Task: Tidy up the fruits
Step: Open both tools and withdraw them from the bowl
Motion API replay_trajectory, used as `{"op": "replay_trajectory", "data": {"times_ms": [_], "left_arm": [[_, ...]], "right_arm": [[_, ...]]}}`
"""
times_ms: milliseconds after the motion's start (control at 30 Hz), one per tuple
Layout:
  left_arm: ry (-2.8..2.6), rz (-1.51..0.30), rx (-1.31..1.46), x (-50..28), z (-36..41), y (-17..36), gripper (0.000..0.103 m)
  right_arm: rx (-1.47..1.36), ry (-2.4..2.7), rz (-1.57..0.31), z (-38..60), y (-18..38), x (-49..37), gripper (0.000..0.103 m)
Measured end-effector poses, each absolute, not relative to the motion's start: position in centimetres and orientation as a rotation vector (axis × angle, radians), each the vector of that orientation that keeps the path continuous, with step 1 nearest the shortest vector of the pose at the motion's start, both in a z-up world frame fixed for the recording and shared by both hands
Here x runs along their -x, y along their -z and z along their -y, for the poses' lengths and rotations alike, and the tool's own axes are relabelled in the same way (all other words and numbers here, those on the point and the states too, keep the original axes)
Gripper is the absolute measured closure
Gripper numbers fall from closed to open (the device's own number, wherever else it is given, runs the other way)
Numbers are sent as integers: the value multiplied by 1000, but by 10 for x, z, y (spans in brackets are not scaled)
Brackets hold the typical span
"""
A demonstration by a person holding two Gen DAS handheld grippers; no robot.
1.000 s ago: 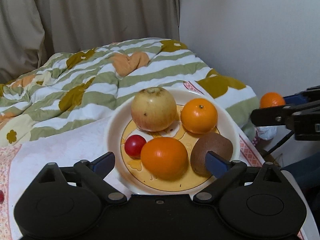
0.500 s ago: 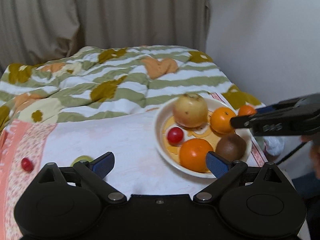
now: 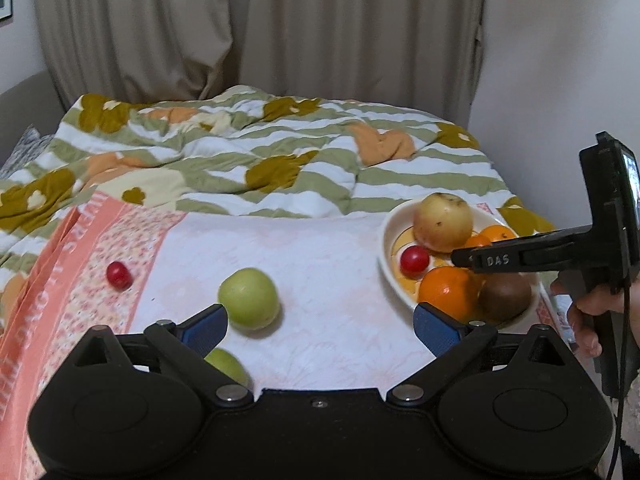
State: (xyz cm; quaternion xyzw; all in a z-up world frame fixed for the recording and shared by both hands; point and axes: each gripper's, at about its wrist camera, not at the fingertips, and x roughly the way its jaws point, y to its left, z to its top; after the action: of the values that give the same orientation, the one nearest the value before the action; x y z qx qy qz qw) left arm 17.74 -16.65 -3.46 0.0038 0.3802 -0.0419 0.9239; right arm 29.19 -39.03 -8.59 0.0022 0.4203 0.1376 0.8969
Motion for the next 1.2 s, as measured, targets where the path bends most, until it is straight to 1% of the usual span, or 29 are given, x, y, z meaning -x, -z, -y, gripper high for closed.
{"op": "replay_trajectory", "data": {"times_ms": [33, 100, 133, 167, 200, 300, 833, 900, 1200], "left_arm": [[81, -781, -4, -175, 165, 35, 2], [70, -780, 1, -171, 163, 36, 2], [65, -780, 4, -169, 162, 36, 2], [62, -779, 7, -168, 162, 36, 2], [59, -778, 9, -166, 162, 35, 2], [49, -769, 13, -159, 163, 32, 2], [-31, -695, -3, -107, 156, -7, 1], [-44, -679, -26, -101, 151, -13, 0], [1, -628, -21, -90, 101, -25, 0]], "right_arm": [[-10, -291, -864, 391, 85, -291, 42], [-18, -302, -852, 391, 82, -289, 24], [-24, -307, -845, 391, 81, -288, 19], [-26, -308, -833, 391, 78, -285, 6], [-19, -299, -820, 390, 75, -282, 0], [10, -297, -782, 389, 66, -272, 0], [25, -299, -714, 400, 13, -217, 0], [19, -289, -703, 401, 6, -207, 0], [-44, -232, -712, 396, -18, -162, 0]]}}
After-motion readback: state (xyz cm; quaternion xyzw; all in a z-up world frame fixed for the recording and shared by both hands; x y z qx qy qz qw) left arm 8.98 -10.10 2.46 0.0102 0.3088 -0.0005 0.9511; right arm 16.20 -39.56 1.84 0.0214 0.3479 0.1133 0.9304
